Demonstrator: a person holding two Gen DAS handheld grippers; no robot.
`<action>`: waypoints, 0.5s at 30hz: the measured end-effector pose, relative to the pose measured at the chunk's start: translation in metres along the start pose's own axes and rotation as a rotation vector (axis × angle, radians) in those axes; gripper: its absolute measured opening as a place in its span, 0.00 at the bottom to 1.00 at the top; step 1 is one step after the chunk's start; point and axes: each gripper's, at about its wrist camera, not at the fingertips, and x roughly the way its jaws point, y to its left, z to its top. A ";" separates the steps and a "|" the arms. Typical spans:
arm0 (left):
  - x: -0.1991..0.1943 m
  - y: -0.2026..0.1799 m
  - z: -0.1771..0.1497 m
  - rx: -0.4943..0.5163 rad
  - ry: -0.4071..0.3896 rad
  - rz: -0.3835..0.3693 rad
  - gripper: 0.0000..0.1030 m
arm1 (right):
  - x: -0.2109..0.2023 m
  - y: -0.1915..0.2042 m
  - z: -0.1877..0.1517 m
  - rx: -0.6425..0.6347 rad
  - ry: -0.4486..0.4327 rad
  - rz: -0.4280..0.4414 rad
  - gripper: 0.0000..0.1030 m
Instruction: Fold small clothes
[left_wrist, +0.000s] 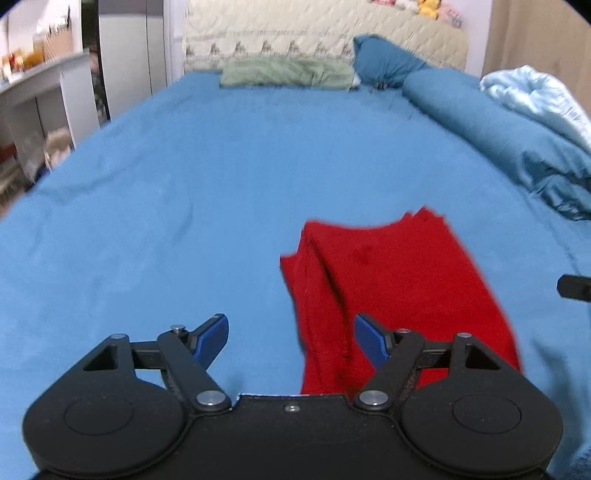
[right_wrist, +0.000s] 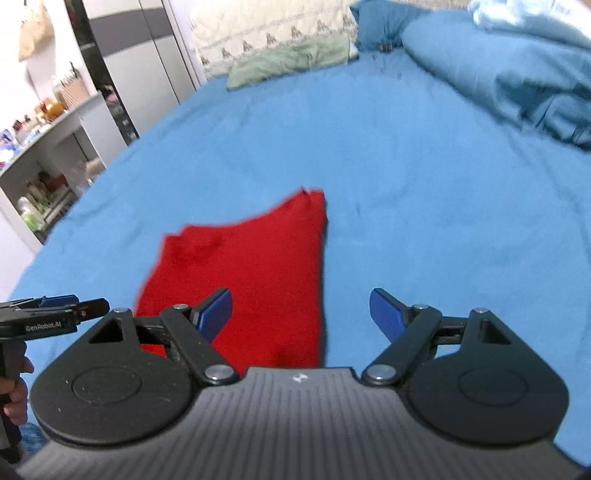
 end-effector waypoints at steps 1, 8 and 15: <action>-0.016 -0.002 0.002 0.000 -0.012 0.002 0.78 | -0.016 0.005 0.004 -0.005 -0.009 -0.003 0.97; -0.124 -0.015 -0.004 -0.025 -0.065 -0.006 1.00 | -0.120 0.038 0.010 -0.066 -0.057 -0.073 1.00; -0.173 -0.030 -0.040 0.032 -0.047 0.054 1.00 | -0.165 0.061 -0.031 -0.108 0.009 -0.108 1.00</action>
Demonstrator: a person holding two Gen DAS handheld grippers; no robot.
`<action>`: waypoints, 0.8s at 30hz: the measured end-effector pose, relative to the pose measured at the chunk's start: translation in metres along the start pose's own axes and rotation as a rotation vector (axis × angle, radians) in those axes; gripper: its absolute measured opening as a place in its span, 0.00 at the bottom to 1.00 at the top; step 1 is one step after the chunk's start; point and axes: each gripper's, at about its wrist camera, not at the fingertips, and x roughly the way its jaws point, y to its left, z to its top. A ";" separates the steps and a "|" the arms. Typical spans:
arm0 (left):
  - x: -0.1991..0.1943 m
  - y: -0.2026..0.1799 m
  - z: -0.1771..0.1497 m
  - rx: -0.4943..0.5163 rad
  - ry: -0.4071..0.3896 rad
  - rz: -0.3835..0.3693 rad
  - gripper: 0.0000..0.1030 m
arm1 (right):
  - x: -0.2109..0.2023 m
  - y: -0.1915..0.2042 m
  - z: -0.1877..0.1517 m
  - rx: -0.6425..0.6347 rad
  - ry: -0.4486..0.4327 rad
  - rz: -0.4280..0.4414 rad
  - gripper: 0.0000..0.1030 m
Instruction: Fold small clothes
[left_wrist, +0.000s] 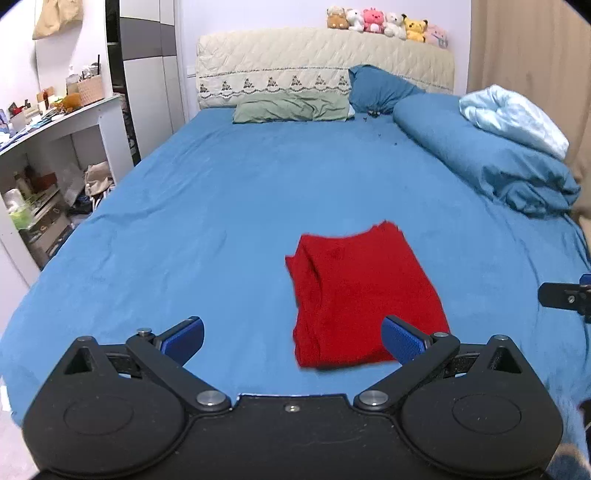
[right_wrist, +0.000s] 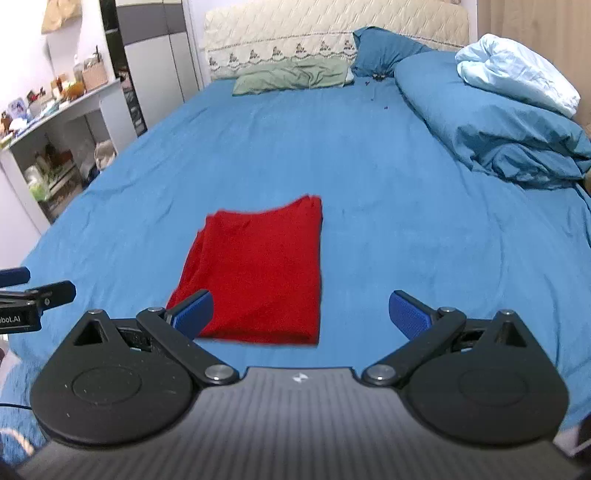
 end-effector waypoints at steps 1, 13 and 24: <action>-0.004 -0.001 -0.005 -0.003 0.001 0.000 1.00 | -0.004 0.003 -0.007 -0.001 0.009 0.001 1.00; -0.014 -0.005 -0.041 -0.006 0.031 -0.008 1.00 | -0.008 0.015 -0.068 0.008 0.098 -0.068 1.00; -0.017 -0.009 -0.043 0.017 0.002 -0.003 1.00 | -0.009 0.018 -0.069 -0.008 0.098 -0.088 1.00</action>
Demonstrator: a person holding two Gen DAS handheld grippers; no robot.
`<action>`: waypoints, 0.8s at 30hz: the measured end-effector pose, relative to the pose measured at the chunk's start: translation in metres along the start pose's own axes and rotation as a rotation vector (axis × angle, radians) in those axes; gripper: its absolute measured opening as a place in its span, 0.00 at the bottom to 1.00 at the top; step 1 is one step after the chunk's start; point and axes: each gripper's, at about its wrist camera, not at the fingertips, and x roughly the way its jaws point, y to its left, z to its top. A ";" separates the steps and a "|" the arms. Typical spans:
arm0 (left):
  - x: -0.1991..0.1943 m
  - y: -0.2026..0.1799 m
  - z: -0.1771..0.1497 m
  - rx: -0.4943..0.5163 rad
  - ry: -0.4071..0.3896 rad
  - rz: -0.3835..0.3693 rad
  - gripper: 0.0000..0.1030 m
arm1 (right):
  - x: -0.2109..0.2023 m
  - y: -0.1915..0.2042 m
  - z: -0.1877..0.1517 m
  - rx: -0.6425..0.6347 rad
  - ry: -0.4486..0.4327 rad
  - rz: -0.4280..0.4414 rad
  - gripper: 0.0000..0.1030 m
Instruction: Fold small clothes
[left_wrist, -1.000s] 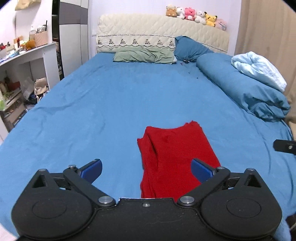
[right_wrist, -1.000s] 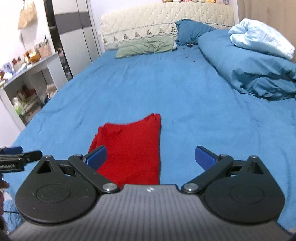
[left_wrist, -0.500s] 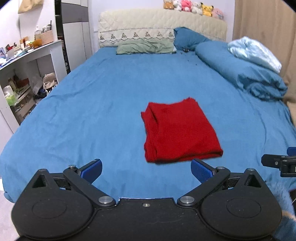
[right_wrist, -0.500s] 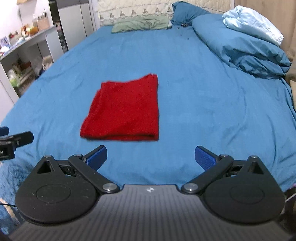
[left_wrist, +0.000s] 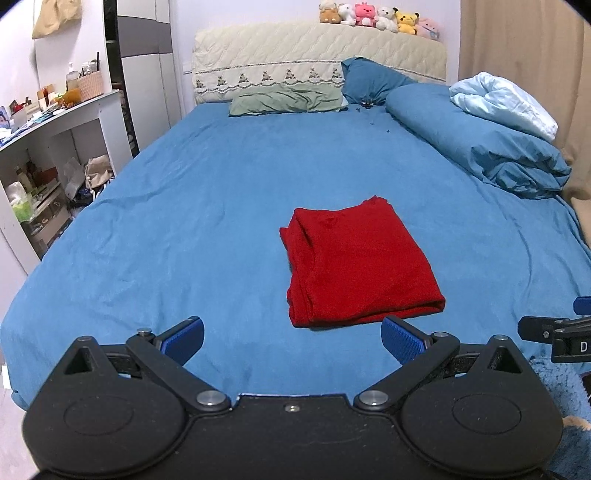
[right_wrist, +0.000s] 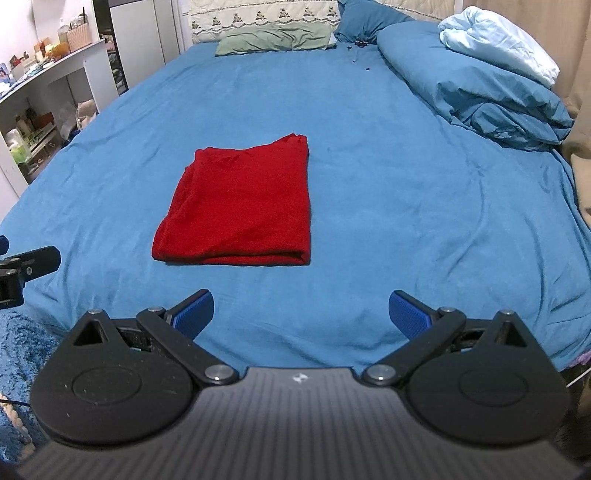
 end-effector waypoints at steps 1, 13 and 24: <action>0.000 -0.001 0.000 0.000 -0.002 0.000 1.00 | 0.000 0.000 0.000 0.000 0.000 0.000 1.00; -0.002 0.000 0.000 0.001 -0.011 0.000 1.00 | 0.002 -0.002 0.002 -0.003 0.006 -0.004 1.00; -0.003 -0.001 0.001 0.003 -0.019 0.000 1.00 | 0.003 0.001 0.000 -0.002 0.010 -0.011 1.00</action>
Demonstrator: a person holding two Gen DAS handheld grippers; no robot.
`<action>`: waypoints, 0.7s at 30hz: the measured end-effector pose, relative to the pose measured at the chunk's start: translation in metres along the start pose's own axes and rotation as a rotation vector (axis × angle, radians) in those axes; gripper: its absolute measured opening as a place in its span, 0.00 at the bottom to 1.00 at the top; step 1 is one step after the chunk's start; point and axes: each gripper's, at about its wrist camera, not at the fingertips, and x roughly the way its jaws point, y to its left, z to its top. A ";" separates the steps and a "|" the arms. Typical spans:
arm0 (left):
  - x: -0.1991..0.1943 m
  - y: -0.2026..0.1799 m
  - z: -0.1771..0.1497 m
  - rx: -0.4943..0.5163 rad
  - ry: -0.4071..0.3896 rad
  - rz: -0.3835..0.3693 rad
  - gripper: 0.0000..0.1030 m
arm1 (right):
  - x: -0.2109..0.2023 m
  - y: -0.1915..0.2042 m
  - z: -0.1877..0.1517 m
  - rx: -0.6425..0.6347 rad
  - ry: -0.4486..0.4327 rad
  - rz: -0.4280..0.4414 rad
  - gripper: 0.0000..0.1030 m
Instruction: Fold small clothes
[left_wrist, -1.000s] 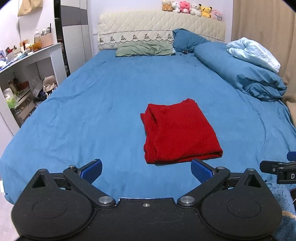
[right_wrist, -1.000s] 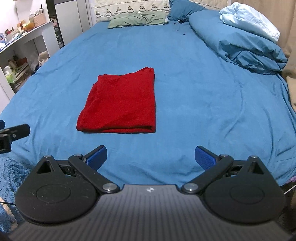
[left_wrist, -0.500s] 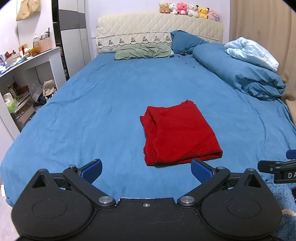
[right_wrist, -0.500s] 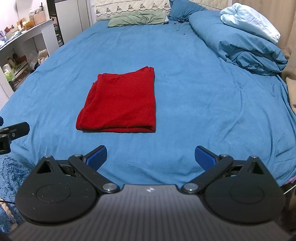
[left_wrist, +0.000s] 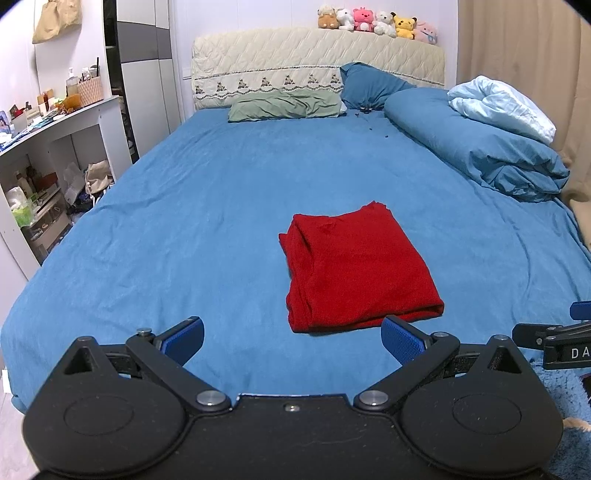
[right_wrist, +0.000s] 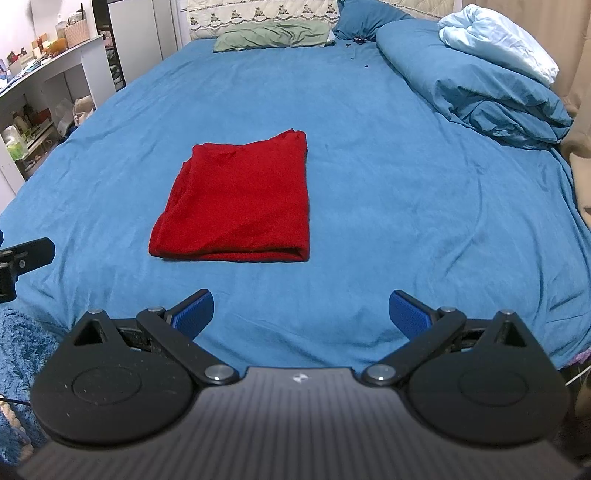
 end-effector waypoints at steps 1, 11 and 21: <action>0.000 0.000 0.000 0.000 -0.001 0.000 1.00 | 0.000 0.000 0.000 0.000 0.000 0.000 1.00; 0.000 0.002 0.000 -0.001 -0.003 0.003 1.00 | 0.001 0.001 0.000 0.000 0.002 0.001 1.00; 0.000 -0.001 0.000 0.001 -0.005 0.003 1.00 | -0.001 0.000 0.001 0.000 0.001 -0.002 1.00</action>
